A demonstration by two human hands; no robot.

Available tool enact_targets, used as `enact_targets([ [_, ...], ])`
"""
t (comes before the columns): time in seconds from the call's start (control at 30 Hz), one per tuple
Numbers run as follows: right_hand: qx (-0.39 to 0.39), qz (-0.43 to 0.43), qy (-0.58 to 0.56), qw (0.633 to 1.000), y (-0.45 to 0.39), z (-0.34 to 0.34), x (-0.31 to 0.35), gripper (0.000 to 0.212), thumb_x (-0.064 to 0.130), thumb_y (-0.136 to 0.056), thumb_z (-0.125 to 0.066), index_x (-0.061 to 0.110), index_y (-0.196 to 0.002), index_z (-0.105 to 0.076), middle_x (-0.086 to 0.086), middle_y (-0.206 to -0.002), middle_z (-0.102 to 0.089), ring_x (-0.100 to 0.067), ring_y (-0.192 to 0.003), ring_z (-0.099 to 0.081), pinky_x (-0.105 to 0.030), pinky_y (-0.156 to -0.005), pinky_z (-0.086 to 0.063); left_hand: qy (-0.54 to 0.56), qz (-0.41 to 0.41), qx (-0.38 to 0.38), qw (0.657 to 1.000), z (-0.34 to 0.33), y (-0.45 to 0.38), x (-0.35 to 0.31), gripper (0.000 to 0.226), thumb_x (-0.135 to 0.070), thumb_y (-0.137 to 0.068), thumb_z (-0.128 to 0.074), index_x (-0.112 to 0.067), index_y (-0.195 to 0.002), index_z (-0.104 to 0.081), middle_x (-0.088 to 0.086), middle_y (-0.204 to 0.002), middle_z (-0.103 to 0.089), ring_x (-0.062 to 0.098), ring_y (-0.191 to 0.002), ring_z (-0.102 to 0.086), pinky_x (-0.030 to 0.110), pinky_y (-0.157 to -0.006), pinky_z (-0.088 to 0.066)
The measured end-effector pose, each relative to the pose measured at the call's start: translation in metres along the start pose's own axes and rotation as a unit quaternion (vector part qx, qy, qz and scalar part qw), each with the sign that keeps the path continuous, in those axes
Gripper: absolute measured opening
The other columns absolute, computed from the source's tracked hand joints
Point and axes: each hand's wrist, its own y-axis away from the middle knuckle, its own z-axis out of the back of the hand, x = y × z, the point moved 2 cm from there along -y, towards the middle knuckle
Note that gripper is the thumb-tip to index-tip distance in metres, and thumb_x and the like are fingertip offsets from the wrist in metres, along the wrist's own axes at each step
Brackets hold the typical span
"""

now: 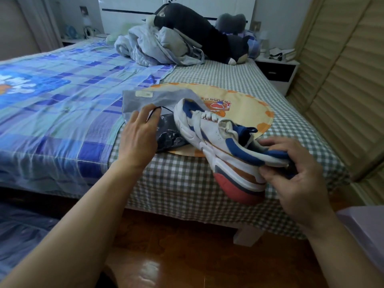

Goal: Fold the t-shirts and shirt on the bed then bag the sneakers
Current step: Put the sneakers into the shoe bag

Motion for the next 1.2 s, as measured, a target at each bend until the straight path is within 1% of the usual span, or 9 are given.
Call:
enact_targets([
  [0.13, 0.02, -0.002, -0.043, 0.999, 0.007, 0.01, 0.013, 0.025, 0.009, -0.084, -0.076, 0.024, -0.1, -0.065, 0.008, -0.114, -0.066, -0.019, -0.111, -0.064, -0.033, -0.09, -0.054, 0.032, 0.037, 0.044, 0.998, -0.004, -0.004, 0.006, 0.079, 0.015, -0.079, -0.057, -0.007, -0.152, -0.037, 0.009, -0.155, -0.033, 0.04, -0.127, -0.042, 0.053, -0.078, -0.055],
  [0.37, 0.048, 0.014, -0.013, 0.999, 0.009, 0.017, 0.021, 0.02, 0.008, -0.078, -0.071, 0.013, -0.097, -0.068, 0.007, -0.113, -0.066, -0.018, -0.111, -0.064, -0.03, -0.089, -0.053, 0.105, 0.032, 0.053, 0.993, 0.012, -0.007, 0.008, 0.091, 0.019, -0.077, -0.054, -0.011, -0.159, -0.028, 0.005, -0.163, -0.028, 0.038, -0.136, -0.037, 0.049, -0.106, -0.041],
  [0.57, 0.037, 0.055, 0.074, 0.995, -0.007, -0.012, 0.029, 0.02, -0.001, -0.079, -0.076, 0.011, -0.094, -0.07, 0.004, -0.106, -0.065, -0.012, -0.102, -0.062, -0.026, -0.086, -0.051, 0.128, -0.071, 0.038, 0.988, 0.03, 0.003, -0.017, 0.094, 0.024, -0.075, -0.051, -0.015, -0.158, -0.033, -0.004, -0.164, -0.03, 0.032, -0.119, -0.038, 0.043, -0.097, -0.043],
  [0.7, 0.006, 0.061, 0.123, 0.991, -0.028, -0.04, 0.03, 0.021, 0.001, -0.08, -0.076, 0.012, -0.096, -0.068, 0.002, -0.105, -0.061, -0.009, -0.096, -0.057, -0.011, -0.086, -0.043, 0.129, -0.134, 0.04, 0.982, 0.031, 0.018, -0.042, 0.096, 0.021, -0.074, -0.055, -0.02, -0.158, -0.033, -0.01, -0.165, -0.027, 0.03, -0.128, -0.036, 0.05, -0.1, -0.042],
  [0.83, -0.026, 0.055, 0.162, 0.985, -0.048, -0.073, 0.017, 0.021, 0.007, -0.085, -0.075, 0.013, -0.104, -0.07, 0.0, -0.117, -0.048, -0.017, -0.105, -0.055, -0.029, -0.092, -0.053, 0.184, -0.156, 0.013, 0.97, 0.041, 0.021, -0.051, 0.075, -0.005, -0.082, -0.028, -0.016, -0.156, -0.038, -0.007, -0.163, -0.032, 0.027, -0.142, -0.036, 0.054, -0.109, -0.039],
  [0.93, -0.038, 0.068, 0.228, 0.971, -0.059, -0.089, 0.008, 0.02, 0.017, -0.085, -0.077, 0.018, -0.105, -0.074, -0.005, -0.123, -0.044, -0.024, -0.11, -0.046, -0.041, -0.091, -0.05, 0.213, -0.167, 0.009, 0.963, 0.044, 0.023, -0.048, 0.08, 0.003, -0.077, -0.034, -0.016, -0.154, -0.041, -0.006, -0.162, -0.036, 0.019, -0.147, -0.035, 0.05, -0.112, -0.038],
  [1.03, -0.023, 0.142, 0.355, 0.924, -0.068, -0.1, -0.001, 0.019, 0.039, -0.089, -0.072, 0.022, -0.098, -0.076, -0.008, -0.141, -0.045, -0.033, -0.127, -0.038, -0.049, -0.1, -0.037, 0.22, -0.158, 0.019, 0.962, 0.046, 0.025, -0.04, 0.083, 0.007, -0.073, -0.04, -0.017, -0.153, -0.044, -0.008, -0.16, -0.038, 0.012, -0.149, -0.032, 0.046, -0.115, -0.035],
  [1.1, -0.023, 0.13, 0.396, 0.909, -0.082, -0.099, -0.014, 0.025, 0.04, -0.093, -0.064, 0.019, -0.093, -0.076, -0.011, -0.154, -0.038, -0.039, -0.138, -0.032, -0.055, -0.11, -0.028, 0.212, -0.144, 0.015, 0.967, 0.048, 0.025, -0.033, 0.086, 0.01, -0.072, -0.039, -0.018, -0.153, -0.045, -0.008, -0.159, -0.039, 0.013, -0.148, -0.032, 0.045, -0.115, -0.034],
  [1.2, -0.035, 0.107, 0.452, 0.885, -0.107, -0.096, -0.032, 0.034, 0.042, -0.092, -0.062, 0.01, -0.091, -0.076, -0.013, -0.157, -0.035, -0.041, -0.14, -0.028, -0.061, -0.115, -0.023, 0.174, -0.125, 0.012, 0.977, 0.049, 0.028, -0.024, 0.089, 0.014, -0.069, -0.037, -0.017, -0.152, -0.046, -0.007, -0.158, -0.041, 0.022, -0.146, -0.036, 0.044, -0.113, -0.033],
])
